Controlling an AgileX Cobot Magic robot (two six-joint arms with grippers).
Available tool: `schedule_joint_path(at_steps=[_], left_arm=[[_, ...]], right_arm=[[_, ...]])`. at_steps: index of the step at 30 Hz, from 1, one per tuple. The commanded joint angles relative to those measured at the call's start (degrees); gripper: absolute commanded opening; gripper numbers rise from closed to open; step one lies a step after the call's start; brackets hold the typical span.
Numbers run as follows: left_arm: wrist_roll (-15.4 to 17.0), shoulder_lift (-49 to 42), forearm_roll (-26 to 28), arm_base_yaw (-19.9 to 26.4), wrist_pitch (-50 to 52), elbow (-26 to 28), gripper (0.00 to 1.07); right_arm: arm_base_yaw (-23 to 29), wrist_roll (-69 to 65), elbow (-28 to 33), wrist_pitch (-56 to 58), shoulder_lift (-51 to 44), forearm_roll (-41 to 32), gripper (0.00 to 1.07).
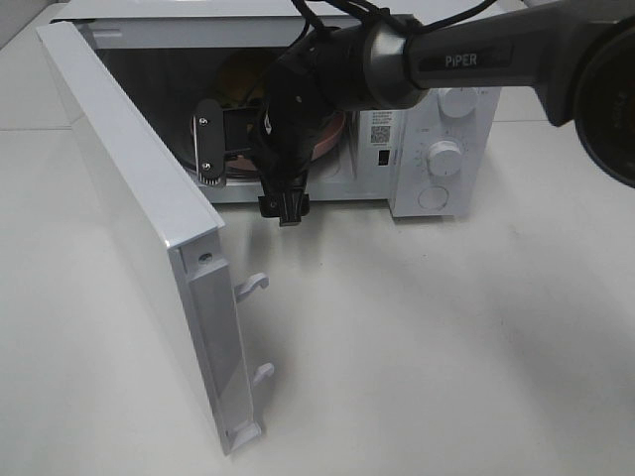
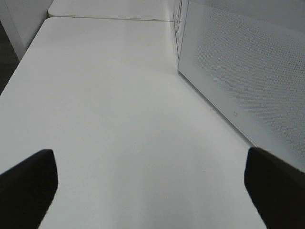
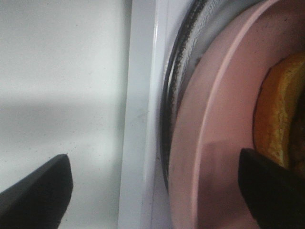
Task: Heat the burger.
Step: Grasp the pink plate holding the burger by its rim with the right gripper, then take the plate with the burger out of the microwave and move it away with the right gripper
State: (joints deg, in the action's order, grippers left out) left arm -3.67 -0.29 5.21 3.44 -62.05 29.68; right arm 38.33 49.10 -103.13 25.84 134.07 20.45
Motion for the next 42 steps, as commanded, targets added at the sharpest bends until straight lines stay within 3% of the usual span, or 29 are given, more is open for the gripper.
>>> schedule_joint_path(at_steps=[1,10,15,17,20,22,23,25,26,27,34,42], left_arm=[[0.17,-1.03,-0.11,0.11,0.74,0.0,1.0],[0.17,-1.03,-0.11,0.11,0.74,0.0,1.0],[0.17,-1.03,-0.11,0.11,0.74,0.0,1.0],[0.17,-1.03,-0.11,0.11,0.74,0.0,1.0],[0.17,-1.03,-0.11,0.11,0.74,0.0,1.0],[0.17,-1.03,-0.11,0.11,0.74,0.0,1.0],[0.17,-1.03,-0.11,0.11,0.74,0.0,1.0],[0.17,-1.03,-0.11,0.11,0.74,0.0,1.0],[0.17,-1.03,-0.11,0.11,0.74,0.0,1.0],[0.17,-1.03,-0.11,0.11,0.74,0.0,1.0],[0.17,-1.03,-0.11,0.11,0.74,0.0,1.0],[0.17,-1.03,-0.11,0.11,0.74,0.0,1.0]], right_arm=[[-0.97,-0.69,-0.69,-0.97,0.46,0.29,0.91],[-1.49,-0.69,-0.69,-1.43,1.32,0.29,0.88],[-1.49,-0.69,-0.69,-1.43,1.32,0.29,0.79],[-1.49,-0.69,-0.69,-0.97,1.32,0.0,0.59],[-1.49,-0.69,-0.69,-0.97,1.32,-0.34,0.55],[-1.49,-0.69,-0.69,-0.97,1.32,-1.26,0.29],[-1.49,-0.69,-0.69,-0.97,1.32,-1.26,0.29],[-1.49,-0.69,-0.69,-0.86,1.32,-1.78,0.11],[-1.49,-0.69,-0.69,-0.86,1.32,-1.78,0.11],[-1.49,-0.69,-0.69,-0.86,1.32,-3.04,0.01],[-0.86,2.01,-0.69,1.38,0.97,-5.1,0.0],[-0.8,14.78,-0.63,6.07,-1.43,-14.78,0.0]])
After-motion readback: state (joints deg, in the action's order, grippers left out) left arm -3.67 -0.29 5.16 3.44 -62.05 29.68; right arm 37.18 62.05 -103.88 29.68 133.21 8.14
